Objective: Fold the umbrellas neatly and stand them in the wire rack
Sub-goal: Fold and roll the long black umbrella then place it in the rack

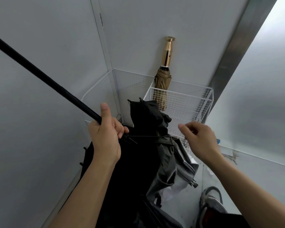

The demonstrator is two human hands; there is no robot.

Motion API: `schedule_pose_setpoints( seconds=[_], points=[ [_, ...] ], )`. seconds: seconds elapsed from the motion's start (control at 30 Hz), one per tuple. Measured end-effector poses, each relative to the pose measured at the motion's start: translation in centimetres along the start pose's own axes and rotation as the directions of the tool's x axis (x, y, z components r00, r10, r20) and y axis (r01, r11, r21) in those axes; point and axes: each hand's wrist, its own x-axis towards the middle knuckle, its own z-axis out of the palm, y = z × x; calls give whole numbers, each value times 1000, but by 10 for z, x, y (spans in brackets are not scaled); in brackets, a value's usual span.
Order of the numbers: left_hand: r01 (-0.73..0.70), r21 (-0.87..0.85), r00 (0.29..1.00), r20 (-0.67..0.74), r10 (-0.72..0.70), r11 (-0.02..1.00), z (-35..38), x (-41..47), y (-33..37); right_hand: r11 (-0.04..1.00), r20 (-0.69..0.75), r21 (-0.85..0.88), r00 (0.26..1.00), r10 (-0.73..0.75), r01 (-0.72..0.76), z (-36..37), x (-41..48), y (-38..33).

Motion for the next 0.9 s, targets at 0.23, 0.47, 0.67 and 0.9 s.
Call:
schedule_pose_setpoints(
  seconds=[0.23,0.47,0.67,0.9],
  points=[
    [77,-25,984,162,-72,997,2,-2,-6,988,230,-155,973,18,19,10,6,4],
    [51,148,959,268,-89,988,7,-12,-14,835,284,525,959,9,-163,11,1,-20],
    [66,120,972,216,-90,991,11,-14,-14,866,351,476,936,-26,-154,20,-6,-27],
    [36,115,999,5,-37,993,4,-7,-11,960,-33,-222,983,-182,171,7,-24,-25]
  ],
)
